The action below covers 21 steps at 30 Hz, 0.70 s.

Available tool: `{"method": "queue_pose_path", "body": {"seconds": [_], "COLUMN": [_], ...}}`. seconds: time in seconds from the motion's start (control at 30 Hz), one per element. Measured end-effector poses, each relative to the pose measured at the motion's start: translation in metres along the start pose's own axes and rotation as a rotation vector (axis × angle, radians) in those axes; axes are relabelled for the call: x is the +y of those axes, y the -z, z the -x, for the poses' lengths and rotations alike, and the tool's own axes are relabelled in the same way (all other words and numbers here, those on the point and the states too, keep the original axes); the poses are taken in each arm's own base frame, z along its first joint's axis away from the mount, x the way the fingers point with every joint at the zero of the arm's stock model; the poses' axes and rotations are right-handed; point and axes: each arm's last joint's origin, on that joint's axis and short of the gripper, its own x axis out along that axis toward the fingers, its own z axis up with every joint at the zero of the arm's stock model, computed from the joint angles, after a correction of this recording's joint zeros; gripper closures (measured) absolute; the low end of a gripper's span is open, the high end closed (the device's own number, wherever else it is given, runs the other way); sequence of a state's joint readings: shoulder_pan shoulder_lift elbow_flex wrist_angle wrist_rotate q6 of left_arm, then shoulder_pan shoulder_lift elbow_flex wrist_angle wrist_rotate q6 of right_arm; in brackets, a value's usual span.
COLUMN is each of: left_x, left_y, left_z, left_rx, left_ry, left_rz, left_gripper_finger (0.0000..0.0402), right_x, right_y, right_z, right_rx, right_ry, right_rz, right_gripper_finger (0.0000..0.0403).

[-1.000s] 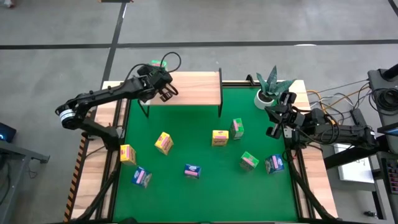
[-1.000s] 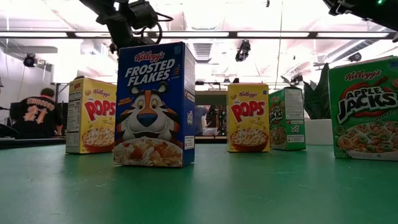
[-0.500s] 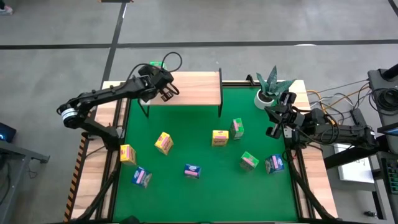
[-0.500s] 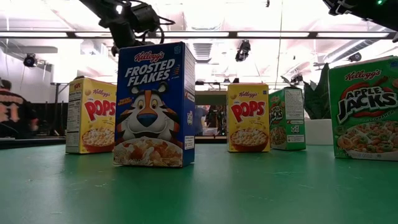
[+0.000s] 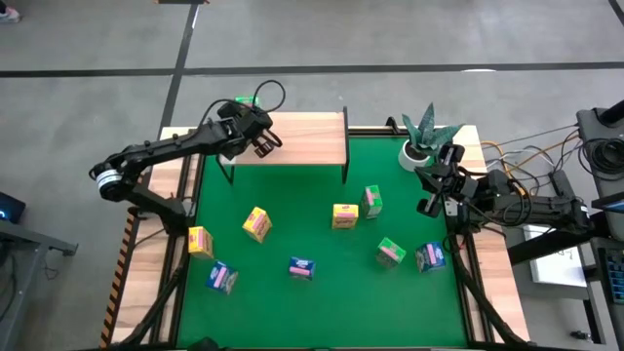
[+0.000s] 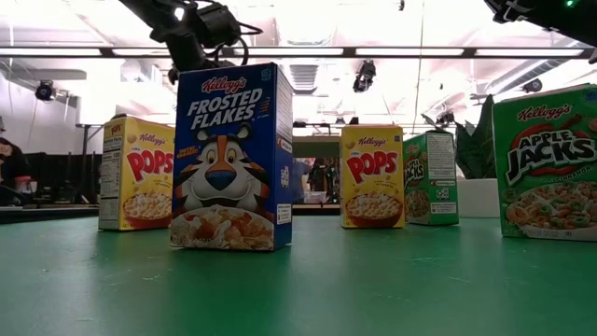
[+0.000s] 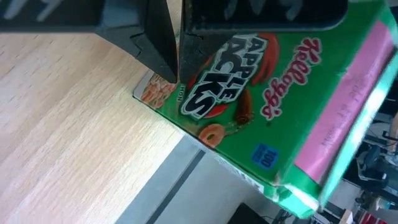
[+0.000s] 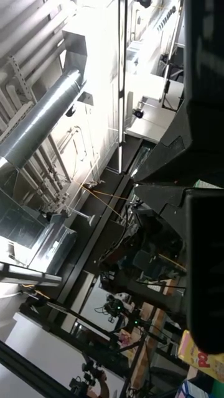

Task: Stack cereal on shelf
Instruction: Put the left green cereal box on the shelf

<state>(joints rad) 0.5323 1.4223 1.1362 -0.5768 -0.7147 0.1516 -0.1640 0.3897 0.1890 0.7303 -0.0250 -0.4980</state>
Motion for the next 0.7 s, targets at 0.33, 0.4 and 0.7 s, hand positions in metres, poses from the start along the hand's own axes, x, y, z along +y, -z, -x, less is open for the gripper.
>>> {"method": "queue_pose_path", "body": {"seconds": [0.33, 0.4, 0.7], "left_x": [0.0018, 0.0022, 0.0033], "left_y": [-0.0003, -0.0002, 0.0003], "left_z": [-0.0014, -0.0015, -0.0023], "left_rx": [-0.001, 0.001, 0.006], "left_ry": [-0.006, -0.012, -0.018], "left_rz": [-0.01, -0.013, -0.024], "left_gripper_finger": [0.0402, 0.0402, 0.0402], "right_x": [0.0, 0.0, 0.0], "right_y": [0.0, 0.0, 0.0001], "right_z": [0.0, 0.0, 0.0], "right_rx": [0.0, 0.0, 0.001], "right_ry": [0.0, 0.0, -0.001], "right_rz": [0.0, 0.0, 0.0], "right_gripper_finger": [0.0394, 0.0394, 0.0394]}}
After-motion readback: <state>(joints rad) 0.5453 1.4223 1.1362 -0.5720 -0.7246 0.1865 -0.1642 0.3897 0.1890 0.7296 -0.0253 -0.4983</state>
